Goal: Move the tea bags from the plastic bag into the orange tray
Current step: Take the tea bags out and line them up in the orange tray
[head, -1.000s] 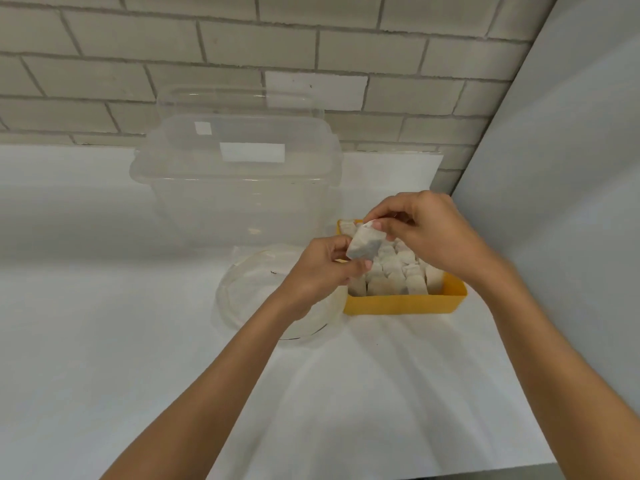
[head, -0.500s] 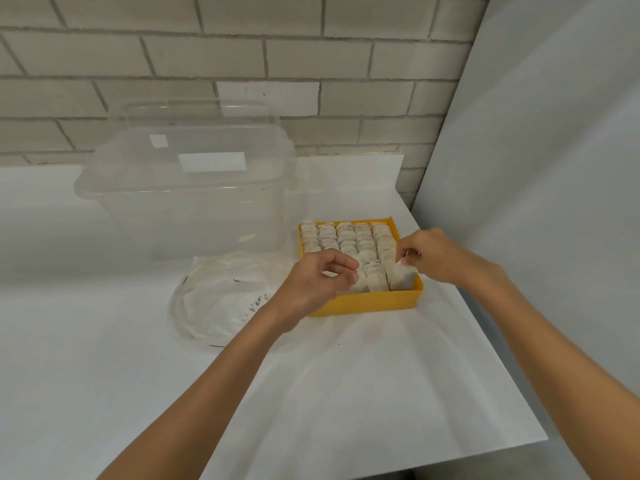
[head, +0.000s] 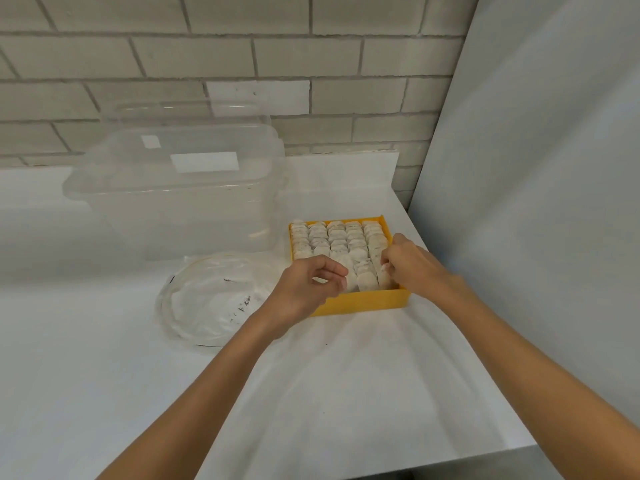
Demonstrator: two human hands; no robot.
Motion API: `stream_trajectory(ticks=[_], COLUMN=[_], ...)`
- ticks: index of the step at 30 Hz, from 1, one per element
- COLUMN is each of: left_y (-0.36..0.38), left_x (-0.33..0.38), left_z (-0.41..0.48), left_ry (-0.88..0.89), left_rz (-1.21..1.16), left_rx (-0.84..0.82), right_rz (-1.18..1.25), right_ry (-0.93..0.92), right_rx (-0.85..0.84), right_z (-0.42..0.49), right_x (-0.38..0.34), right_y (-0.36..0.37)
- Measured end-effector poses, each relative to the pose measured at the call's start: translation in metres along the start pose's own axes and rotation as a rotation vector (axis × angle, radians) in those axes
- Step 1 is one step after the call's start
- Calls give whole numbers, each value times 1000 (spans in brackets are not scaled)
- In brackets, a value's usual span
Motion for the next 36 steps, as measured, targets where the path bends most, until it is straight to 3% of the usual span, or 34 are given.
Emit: stream_trajectory(ticks=[3, 6, 9, 13, 21, 36], left_y=[4, 8, 13, 18, 11, -20], left_x=[-1, -5, -13, -17, -18, -6], left_z=[3, 6, 7, 12, 45, 136], left_ry=[39, 98, 190, 252, 203, 1], left_rz=[94, 263, 584, 941, 1092, 1247], left_rx=[21, 34, 4, 16, -22, 102], right_rz=[16, 181, 339, 250, 170, 67], right_ry=[-11, -67, -147, -214, -234, -191], right_rx=[20, 50, -42, -125, -5, 3], right_z=[-5, -16, -30, -38, -2, 96], right_x=[2, 2, -5, -11, 0, -5], right_y=[-5, -13, -13, 6, 16, 2])
Point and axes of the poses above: each hand's wrist, its own z-axis towards the middle knuckle, its own y-axis out of the palm, x = y × z, the point moved 3 cm from there along z, towards the middle knuckle
